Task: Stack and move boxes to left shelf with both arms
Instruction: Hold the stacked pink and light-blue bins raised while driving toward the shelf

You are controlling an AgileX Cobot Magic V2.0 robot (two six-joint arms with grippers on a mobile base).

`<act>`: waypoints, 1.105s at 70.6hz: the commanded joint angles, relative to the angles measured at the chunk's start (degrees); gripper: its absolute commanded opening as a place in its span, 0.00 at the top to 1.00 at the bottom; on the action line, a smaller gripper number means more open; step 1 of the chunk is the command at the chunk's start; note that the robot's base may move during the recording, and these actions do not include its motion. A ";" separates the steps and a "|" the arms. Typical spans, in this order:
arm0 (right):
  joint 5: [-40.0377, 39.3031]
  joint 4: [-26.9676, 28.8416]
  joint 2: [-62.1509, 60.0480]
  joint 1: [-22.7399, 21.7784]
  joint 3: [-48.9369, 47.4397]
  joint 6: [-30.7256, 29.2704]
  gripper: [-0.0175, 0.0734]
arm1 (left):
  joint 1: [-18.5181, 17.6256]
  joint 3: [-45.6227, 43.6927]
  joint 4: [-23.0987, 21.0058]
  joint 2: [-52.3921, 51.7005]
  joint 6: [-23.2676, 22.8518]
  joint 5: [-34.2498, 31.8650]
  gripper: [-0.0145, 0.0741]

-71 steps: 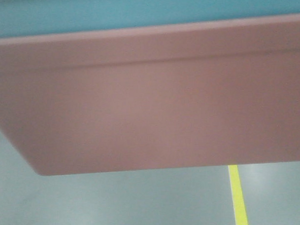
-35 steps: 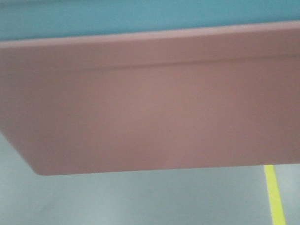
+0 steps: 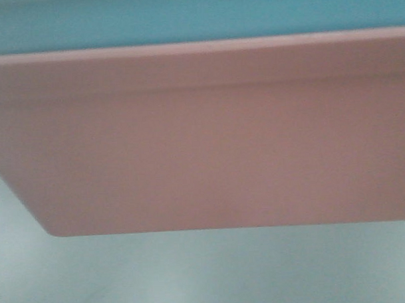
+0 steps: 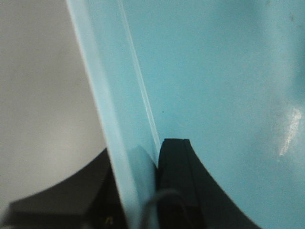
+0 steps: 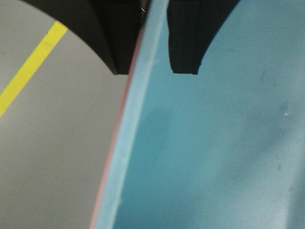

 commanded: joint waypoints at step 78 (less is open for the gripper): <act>-7.26 0.23 -1.90 -0.21 -2.15 -0.35 0.77 | -0.88 -2.21 2.30 -1.75 1.81 -4.11 0.84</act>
